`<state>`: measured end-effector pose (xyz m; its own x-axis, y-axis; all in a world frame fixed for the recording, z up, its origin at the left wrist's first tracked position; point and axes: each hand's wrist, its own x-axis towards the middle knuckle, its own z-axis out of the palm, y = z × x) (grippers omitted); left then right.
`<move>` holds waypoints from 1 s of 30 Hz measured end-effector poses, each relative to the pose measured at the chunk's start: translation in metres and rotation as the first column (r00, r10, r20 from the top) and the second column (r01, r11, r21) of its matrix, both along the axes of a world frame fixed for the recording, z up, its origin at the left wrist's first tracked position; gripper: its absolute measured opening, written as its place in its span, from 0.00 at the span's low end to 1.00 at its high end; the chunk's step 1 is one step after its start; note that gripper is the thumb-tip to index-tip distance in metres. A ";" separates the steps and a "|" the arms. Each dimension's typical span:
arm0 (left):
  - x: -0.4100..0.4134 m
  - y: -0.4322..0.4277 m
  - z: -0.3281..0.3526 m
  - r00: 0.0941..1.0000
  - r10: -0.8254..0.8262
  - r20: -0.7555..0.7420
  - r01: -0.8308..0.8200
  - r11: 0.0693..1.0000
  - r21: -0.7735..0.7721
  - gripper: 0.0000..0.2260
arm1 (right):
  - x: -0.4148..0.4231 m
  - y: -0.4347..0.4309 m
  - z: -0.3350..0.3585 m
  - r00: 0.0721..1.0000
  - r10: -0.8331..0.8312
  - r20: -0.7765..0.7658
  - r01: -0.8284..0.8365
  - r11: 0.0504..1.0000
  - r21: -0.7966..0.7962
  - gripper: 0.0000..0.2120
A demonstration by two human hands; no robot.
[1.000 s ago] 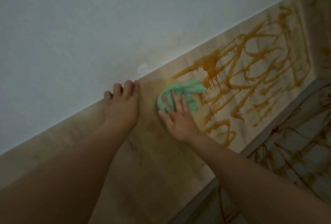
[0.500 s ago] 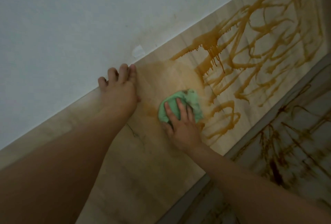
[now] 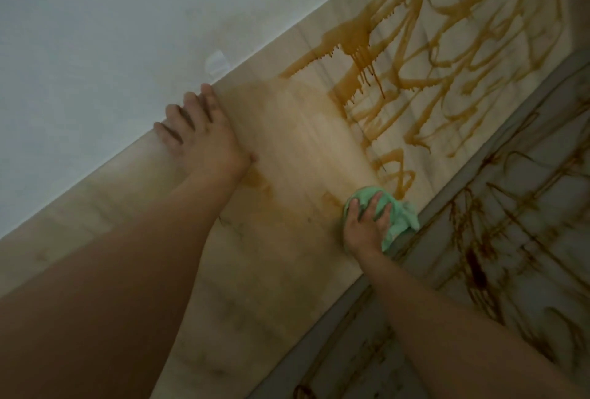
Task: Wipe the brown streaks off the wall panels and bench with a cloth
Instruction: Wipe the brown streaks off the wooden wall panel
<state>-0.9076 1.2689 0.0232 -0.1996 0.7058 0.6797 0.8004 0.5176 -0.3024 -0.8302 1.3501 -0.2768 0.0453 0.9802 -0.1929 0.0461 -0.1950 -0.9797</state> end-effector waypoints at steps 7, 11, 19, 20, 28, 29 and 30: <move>0.002 0.004 -0.003 1.000 0.020 -0.022 -0.020 0.999 0.037 0.60 | -0.035 -0.060 0.044 0.999 0.051 -0.010 -0.046 0.956 0.288 0.32; 0.004 0.001 -0.003 0.998 0.028 -0.059 -0.026 0.999 0.031 0.61 | -0.046 -0.082 0.042 0.957 0.120 0.263 -0.253 0.788 0.561 0.27; 0.006 0.004 0.002 0.995 0.040 -0.087 -0.037 0.999 0.029 0.60 | -0.021 -0.056 -0.012 0.992 0.040 -0.121 -0.057 0.988 -0.141 0.29; 0.007 0.005 0.002 0.995 0.042 -0.089 -0.040 0.999 0.033 0.60 | -0.022 -0.058 -0.011 0.988 0.040 -0.151 -0.065 0.984 -0.164 0.30; 0.008 0.006 0.002 0.991 0.071 -0.115 -0.066 0.997 0.046 0.60 | 0.043 0.043 0.001 0.988 -0.099 -0.115 0.106 0.993 0.048 0.31; 0.008 0.007 0.003 0.991 0.075 -0.109 -0.071 0.997 0.044 0.60 | 0.051 0.057 0.001 0.985 -0.123 -0.123 0.126 0.992 0.019 0.31; 0.008 0.007 0.003 0.992 0.079 -0.102 -0.075 0.996 0.041 0.61 | 0.057 0.068 0.002 0.980 -0.147 -0.136 0.145 0.989 -0.028 0.30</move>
<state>-0.8992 1.2761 0.0259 -0.1795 0.6649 0.7250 0.7228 0.5891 -0.3613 -0.7727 1.4178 -0.2743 0.1595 0.9613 -0.2248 -0.1184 -0.2074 -0.9711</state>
